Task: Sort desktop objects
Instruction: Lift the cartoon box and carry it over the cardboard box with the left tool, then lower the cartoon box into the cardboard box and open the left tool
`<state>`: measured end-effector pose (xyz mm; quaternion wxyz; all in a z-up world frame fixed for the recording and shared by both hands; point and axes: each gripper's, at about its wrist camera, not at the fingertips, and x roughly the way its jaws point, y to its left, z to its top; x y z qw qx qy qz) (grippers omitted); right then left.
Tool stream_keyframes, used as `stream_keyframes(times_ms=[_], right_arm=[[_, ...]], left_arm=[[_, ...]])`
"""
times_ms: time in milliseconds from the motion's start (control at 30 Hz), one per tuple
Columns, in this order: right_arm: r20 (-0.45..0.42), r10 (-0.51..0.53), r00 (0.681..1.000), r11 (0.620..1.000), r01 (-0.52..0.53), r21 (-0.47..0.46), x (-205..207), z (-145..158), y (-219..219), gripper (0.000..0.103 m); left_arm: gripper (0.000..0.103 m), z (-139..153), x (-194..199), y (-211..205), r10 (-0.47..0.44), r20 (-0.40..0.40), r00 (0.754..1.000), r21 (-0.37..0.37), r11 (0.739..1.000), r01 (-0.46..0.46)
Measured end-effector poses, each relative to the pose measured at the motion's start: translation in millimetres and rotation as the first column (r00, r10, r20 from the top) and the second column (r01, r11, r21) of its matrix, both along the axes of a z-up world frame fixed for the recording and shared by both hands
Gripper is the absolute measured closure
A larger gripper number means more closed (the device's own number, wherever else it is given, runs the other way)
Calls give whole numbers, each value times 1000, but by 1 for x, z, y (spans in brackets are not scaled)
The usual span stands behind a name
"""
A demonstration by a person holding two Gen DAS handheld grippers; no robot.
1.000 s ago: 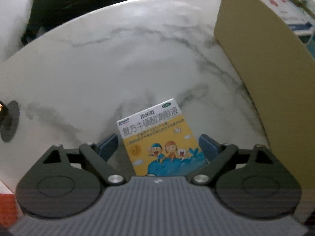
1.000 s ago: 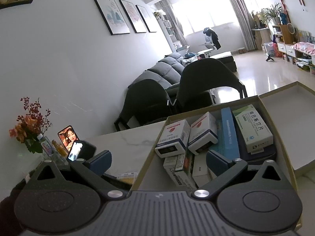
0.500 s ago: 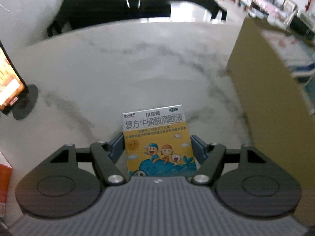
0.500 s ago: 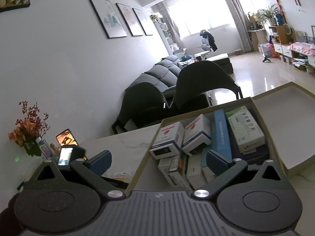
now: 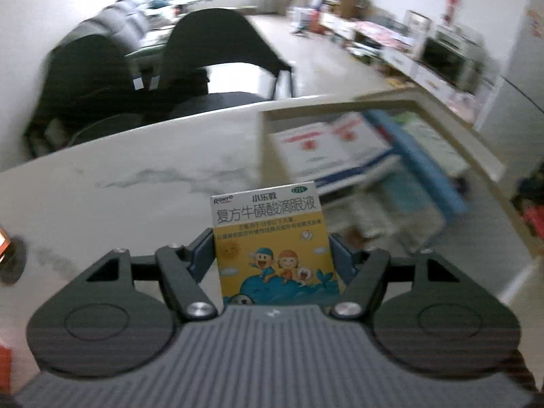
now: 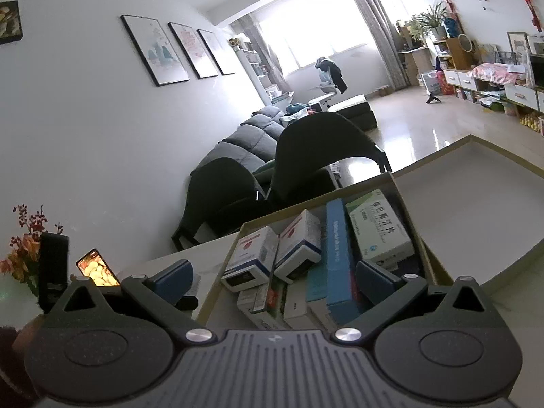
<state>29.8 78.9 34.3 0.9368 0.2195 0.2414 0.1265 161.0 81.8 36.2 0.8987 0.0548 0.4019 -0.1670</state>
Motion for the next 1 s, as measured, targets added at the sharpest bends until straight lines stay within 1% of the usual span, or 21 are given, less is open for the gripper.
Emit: stream_keyframes(times_ms=[33,133,267,333,400,533,633,700,867,1000], right_arm=[[0,-4,1000,1000,4,3,0,-1,-2,1],[-2,-17,1000,1000,17,12,0,-3,-8,1],[-10,-28,1000,999,28,25,2,-8,-15,1],[-14,-34,999,999,34,32,2,-10,-19,1],[-19,-39,999,998,40,38,3,-12,-23,1],[-27,-48,998,998,49,47,5,-16,-29,1],[-33,-55,998,997,56,52,5,-19,-34,1],[-36,-58,998,997,60,57,5,-21,-37,1],[-48,-66,997,995,69,67,10,-26,-44,1],[-62,-71,995,994,76,75,15,-30,-50,1]], left_arm=[[36,2,-1,-7,-24,6,1000,15,1000,23],[36,5,-3,-22,-91,-4,996,10,996,91],[36,8,-6,-46,-191,-8,982,27,981,191],[36,6,-7,-58,-251,-21,968,38,967,251],[36,1,-7,-72,-316,-51,947,46,947,318],[36,-13,-5,-91,-397,-116,911,52,913,405],[36,-26,0,-105,-428,-162,889,58,895,441],[36,-34,6,-111,-439,-195,877,45,889,455],[36,-50,20,-119,-457,-271,847,-6,881,473],[37,-61,27,-126,-466,-309,829,-19,875,484]])
